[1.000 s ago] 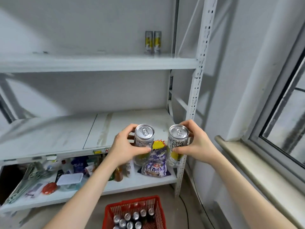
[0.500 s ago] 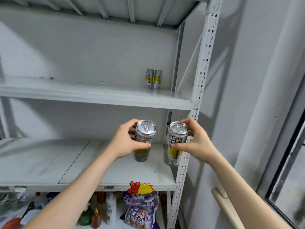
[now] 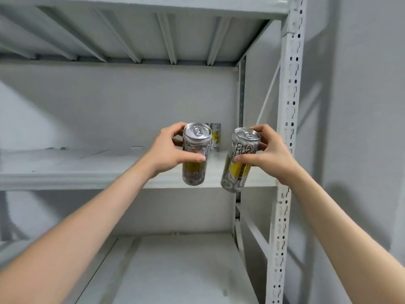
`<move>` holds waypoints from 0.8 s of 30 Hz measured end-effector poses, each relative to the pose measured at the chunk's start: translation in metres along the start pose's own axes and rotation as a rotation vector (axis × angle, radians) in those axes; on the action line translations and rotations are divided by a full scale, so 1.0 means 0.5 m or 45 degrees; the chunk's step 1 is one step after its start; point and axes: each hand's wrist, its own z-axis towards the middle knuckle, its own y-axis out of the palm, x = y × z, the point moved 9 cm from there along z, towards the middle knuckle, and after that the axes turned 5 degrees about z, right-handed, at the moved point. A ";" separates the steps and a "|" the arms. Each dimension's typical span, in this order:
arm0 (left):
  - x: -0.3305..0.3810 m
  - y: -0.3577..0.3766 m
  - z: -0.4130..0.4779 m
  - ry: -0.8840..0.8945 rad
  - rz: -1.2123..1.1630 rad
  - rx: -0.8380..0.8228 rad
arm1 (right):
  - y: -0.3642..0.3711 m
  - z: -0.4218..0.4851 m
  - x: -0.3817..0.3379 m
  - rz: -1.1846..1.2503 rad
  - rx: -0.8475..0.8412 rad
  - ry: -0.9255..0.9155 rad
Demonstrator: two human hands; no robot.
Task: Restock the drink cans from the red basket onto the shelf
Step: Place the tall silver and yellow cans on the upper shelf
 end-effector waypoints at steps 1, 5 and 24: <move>-0.007 -0.001 0.030 0.005 -0.015 0.009 | -0.003 0.028 0.002 0.015 0.003 -0.003; -0.040 0.004 0.150 0.019 -0.029 0.048 | -0.010 0.149 0.026 0.015 0.021 -0.025; -0.381 0.139 0.543 -0.285 0.026 0.108 | 0.089 0.577 0.316 -0.209 -0.003 0.052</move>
